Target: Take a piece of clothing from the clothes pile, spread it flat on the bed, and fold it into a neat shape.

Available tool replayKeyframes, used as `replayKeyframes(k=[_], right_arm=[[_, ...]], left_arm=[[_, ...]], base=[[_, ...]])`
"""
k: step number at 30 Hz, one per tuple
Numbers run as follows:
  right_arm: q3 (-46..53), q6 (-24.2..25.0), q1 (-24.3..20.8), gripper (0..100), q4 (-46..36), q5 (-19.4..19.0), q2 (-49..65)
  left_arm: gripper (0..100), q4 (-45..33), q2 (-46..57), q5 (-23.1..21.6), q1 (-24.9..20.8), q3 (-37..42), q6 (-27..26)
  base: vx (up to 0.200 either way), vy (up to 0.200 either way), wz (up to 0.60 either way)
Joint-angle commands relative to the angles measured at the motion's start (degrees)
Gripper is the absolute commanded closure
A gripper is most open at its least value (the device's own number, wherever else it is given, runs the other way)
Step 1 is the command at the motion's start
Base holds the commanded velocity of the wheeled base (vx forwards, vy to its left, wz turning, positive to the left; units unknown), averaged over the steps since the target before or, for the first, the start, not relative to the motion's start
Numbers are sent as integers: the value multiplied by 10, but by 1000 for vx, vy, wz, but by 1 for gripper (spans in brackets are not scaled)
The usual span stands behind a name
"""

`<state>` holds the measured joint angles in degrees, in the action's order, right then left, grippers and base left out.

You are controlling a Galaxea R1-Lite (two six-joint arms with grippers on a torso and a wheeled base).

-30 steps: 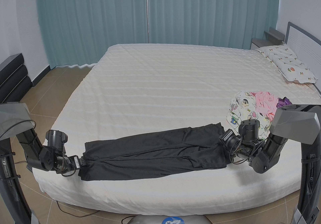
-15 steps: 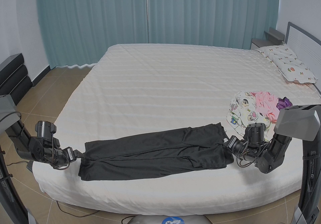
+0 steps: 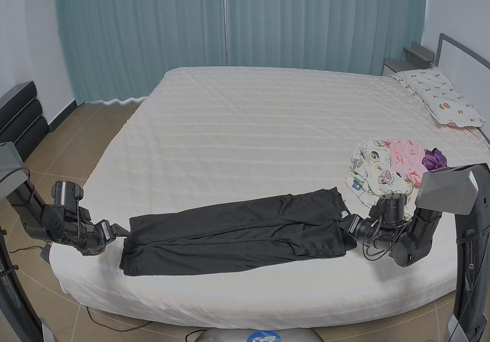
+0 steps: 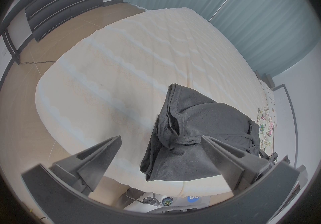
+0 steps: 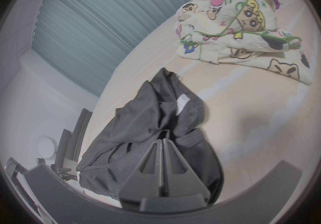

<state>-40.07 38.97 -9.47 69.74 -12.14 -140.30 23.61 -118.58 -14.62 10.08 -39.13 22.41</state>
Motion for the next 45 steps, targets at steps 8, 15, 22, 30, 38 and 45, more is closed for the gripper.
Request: replayKeyframes(k=[8, 15, 22, 30, 38, 45], right_arm=[[48, -28, 29, 0, 52, -47, 27], [49, -76, 30, 0, 71, -93, 4], [40, -78, 24, 0, 86, -98, -9], [32, -98, 20, 0, 84, -98, -31], [25, -93, 24, 100, 87, -97, -37], [18, -87, 38, 100, 88, -97, -36]], left_arm=[[0, 0, -5, -1, 0, 0, 1], [0, 0, -9, -7, 0, 1, 1], [0, -1, -7, -20, -1, 0, 18], [0, -1, -9, -21, 0, -1, 19], [0, -1, -9, -21, 0, -1, 20], [0, -1, -13, -21, 0, -1, 21]], base=[[0, 0, 0], [0, 0, 0], [0, 0, 0], [0, 0, 0], [0, 0, 0], [0, 0, 0]])
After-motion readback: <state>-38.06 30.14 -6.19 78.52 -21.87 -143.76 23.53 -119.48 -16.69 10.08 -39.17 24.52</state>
